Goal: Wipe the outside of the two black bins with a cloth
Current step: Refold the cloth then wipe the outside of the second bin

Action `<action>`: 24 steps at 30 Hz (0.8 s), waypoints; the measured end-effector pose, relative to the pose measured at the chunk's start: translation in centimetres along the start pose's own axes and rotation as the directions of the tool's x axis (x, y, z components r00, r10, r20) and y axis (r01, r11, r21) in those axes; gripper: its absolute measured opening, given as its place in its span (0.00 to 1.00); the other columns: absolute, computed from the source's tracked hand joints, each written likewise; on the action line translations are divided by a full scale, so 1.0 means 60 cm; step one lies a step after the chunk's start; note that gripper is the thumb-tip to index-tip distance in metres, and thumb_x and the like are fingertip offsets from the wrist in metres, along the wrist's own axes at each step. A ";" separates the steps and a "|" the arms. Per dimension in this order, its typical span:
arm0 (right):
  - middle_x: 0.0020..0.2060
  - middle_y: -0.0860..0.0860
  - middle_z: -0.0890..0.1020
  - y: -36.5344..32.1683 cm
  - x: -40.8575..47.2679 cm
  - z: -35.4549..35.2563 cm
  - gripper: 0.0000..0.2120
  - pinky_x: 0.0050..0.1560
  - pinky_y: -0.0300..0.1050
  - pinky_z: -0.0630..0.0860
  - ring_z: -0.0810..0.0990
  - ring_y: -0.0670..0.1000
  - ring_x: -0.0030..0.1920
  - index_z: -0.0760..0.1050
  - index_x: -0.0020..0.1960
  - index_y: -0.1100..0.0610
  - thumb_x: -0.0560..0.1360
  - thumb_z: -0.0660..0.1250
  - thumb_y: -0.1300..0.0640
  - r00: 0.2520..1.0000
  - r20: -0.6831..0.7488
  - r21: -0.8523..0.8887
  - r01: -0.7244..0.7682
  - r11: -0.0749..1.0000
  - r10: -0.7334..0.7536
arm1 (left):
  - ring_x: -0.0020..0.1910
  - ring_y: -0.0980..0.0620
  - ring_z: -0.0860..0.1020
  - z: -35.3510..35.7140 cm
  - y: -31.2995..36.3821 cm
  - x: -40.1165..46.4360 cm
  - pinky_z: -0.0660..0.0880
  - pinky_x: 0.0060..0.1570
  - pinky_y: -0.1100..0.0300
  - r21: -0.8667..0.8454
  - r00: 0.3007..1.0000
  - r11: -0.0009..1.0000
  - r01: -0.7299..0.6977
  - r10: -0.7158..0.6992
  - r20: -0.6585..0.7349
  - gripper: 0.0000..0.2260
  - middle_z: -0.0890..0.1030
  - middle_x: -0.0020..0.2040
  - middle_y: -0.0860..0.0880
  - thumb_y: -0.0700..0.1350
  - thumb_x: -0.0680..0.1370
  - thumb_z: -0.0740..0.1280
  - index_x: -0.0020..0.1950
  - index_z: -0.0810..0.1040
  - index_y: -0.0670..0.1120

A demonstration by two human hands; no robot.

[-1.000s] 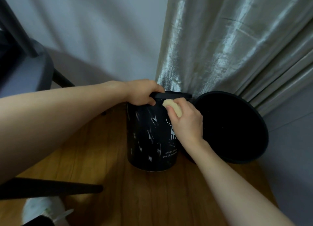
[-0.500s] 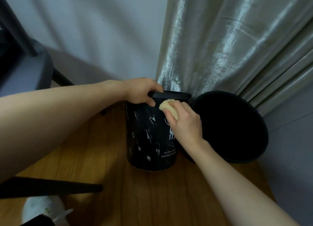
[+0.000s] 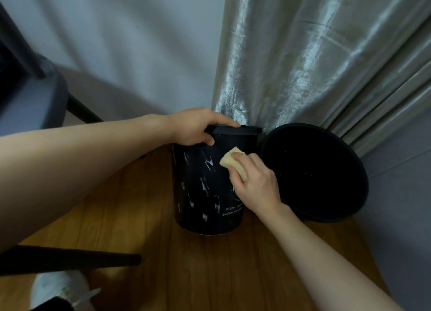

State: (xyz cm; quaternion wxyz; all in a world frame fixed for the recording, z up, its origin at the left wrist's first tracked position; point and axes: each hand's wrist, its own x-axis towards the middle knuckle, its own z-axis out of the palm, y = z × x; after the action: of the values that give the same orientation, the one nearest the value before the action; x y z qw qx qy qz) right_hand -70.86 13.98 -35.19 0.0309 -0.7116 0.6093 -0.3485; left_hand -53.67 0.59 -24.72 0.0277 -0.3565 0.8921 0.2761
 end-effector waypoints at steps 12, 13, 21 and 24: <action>0.44 0.55 0.77 0.008 0.012 -0.001 0.15 0.36 0.53 0.80 0.79 0.56 0.39 0.79 0.61 0.57 0.77 0.64 0.53 0.994 0.017 0.037 0.105 0.994 -0.106 | 0.50 0.52 0.73 -0.017 0.003 -0.003 0.67 0.50 0.61 0.178 0.997 0.984 -0.010 -0.003 0.076 0.36 0.79 0.58 0.52 0.37 0.75 0.70 0.76 0.60 0.62; 0.44 0.55 0.77 0.009 0.007 0.000 0.15 0.35 0.53 0.80 0.79 0.55 0.39 0.79 0.61 0.57 0.77 0.64 0.54 0.991 0.036 0.036 0.131 0.991 -0.132 | 0.53 0.51 0.75 -0.016 0.001 -0.003 0.69 0.52 0.60 0.169 0.997 0.986 -0.010 -0.004 0.083 0.35 0.79 0.59 0.52 0.37 0.75 0.70 0.75 0.62 0.62; 0.44 0.55 0.77 -0.010 0.043 -0.002 0.15 0.36 0.51 0.80 0.79 0.57 0.38 0.79 0.61 0.57 0.74 0.71 0.58 0.996 -0.069 0.026 0.066 0.998 -0.064 | 0.51 0.51 0.75 -0.014 -0.010 0.003 0.69 0.49 0.58 0.128 0.997 0.992 0.020 -0.029 0.069 0.25 0.80 0.52 0.51 0.35 0.73 0.71 0.65 0.72 0.55; 0.44 0.54 0.77 -0.004 0.019 0.000 0.15 0.36 0.50 0.80 0.78 0.54 0.38 0.79 0.61 0.58 0.75 0.71 0.56 0.992 -0.025 0.028 0.125 0.992 -0.124 | 0.54 0.50 0.76 -0.014 -0.016 0.002 0.72 0.56 0.55 0.025 0.994 0.998 0.058 -0.061 0.094 0.24 0.80 0.55 0.52 0.32 0.73 0.70 0.63 0.73 0.53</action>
State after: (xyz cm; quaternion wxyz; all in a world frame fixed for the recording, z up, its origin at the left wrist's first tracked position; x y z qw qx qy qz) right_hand -70.66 13.04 -34.54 0.0124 -0.7437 0.5587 -0.3670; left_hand -53.02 -0.46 -24.49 0.0822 -0.3691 0.8818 0.2818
